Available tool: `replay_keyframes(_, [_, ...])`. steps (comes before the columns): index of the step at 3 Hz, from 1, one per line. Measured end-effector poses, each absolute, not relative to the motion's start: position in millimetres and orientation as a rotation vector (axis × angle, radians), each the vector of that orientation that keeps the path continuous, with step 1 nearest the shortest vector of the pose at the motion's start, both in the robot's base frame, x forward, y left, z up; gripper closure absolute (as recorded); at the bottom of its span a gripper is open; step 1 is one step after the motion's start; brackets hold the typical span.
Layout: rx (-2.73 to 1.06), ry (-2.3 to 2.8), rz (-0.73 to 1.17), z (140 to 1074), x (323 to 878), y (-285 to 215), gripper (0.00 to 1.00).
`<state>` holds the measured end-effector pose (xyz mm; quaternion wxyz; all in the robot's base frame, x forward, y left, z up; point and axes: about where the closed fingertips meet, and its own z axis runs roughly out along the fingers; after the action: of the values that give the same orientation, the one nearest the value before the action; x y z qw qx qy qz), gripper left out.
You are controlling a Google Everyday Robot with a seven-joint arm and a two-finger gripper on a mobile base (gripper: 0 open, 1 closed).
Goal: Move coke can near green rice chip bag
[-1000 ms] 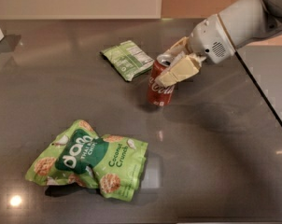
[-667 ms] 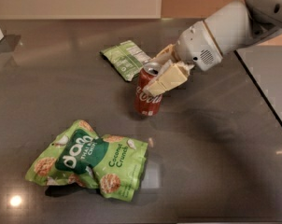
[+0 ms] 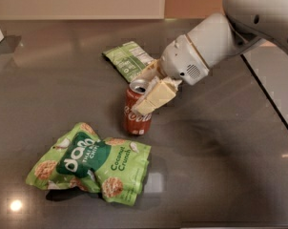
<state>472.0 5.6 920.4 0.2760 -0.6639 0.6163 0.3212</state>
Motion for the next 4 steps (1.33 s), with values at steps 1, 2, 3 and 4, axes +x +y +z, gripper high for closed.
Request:
replay_keyframes(1, [-1.847,1.648,0.816,909,466,14,0.64])
replay_keyframes(2, [-1.918,1.647,0.717,897,465,18,0.40])
replay_keyframes(3, [-1.941,1.648,0.684,893,465,20,0.17])
replay_keyframes(4, [-1.941,1.648,0.684,893,465,20,0.00])
